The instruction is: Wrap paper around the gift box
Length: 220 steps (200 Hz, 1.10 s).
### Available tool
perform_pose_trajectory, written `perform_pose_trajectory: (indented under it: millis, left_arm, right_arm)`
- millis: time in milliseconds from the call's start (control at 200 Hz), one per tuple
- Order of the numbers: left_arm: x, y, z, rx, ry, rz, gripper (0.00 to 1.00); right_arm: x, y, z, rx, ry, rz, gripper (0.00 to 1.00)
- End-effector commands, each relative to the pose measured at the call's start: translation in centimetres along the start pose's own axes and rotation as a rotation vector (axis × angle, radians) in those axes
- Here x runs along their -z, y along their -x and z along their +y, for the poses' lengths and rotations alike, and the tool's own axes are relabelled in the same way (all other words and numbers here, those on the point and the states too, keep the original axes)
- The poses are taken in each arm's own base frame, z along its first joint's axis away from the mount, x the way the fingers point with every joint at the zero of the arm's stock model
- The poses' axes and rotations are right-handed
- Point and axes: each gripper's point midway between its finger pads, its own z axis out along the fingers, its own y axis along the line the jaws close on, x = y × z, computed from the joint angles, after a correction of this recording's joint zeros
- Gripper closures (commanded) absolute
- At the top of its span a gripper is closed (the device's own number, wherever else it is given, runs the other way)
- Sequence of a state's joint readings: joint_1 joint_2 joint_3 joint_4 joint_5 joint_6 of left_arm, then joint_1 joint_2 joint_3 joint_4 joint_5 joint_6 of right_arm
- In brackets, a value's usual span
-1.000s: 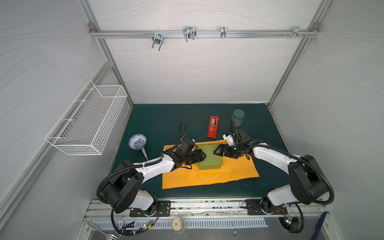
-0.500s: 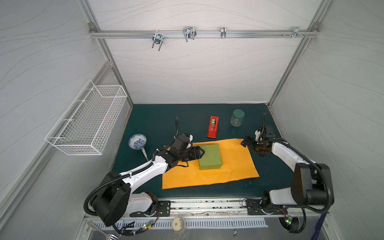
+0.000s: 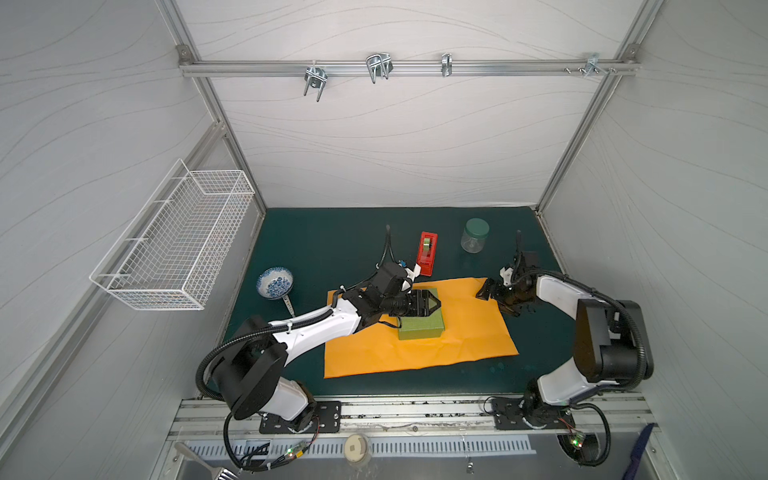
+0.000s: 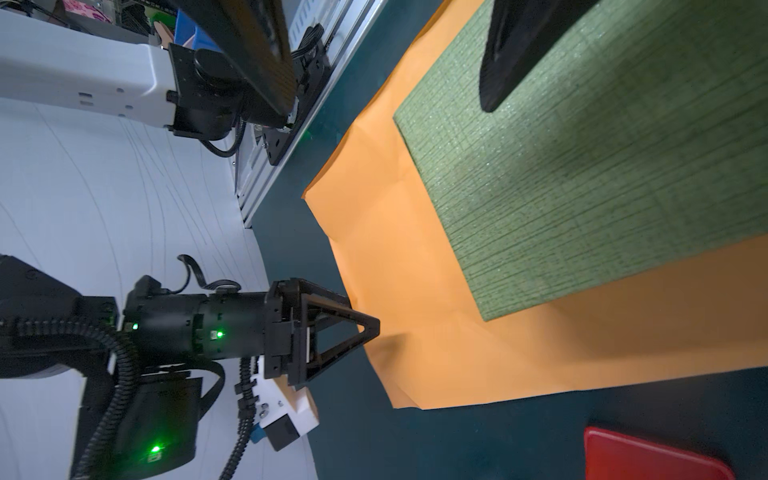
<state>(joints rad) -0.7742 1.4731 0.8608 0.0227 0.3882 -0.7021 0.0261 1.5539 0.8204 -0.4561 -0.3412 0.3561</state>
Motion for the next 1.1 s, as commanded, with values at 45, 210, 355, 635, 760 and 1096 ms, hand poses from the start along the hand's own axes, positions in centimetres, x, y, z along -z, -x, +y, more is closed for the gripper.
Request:
perform_pose_trajectory:
  millis: [45,210,355,635,760,1096]
  left_arm:
    - [-1.3,-0.5,1.2,-0.011,0.007,0.016,0.29]
    - [-2.3,-1.6,3.1,0.001,0.052,0.042,0.29]
    - [-2.8,-2.5,4.5,0.008,0.084,0.064,0.29]
    - [-3.0,-3.8,5.9,0.026,0.107,0.087,0.29]
    - [-3.0,-4.0,6.1,0.023,0.114,0.096,0.29]
    - [-3.1,-3.5,5.7,0.013,0.115,0.085,0.29]
  right_arm:
    - [0.7,-2.4,0.5,-0.031,0.103,0.053,0.18]
    - [1.7,-2.2,1.0,-0.017,0.163,-0.010,0.23]
    - [2.2,-2.1,2.0,-0.009,0.232,-0.056,0.29]
    - [1.5,-2.2,-1.5,-0.096,0.057,-0.117,0.55]
    - [1.2,-1.9,-1.7,-0.097,0.027,-0.111,0.68]
    - [2.9,-2.1,-0.4,-0.033,0.016,-0.080,1.00]
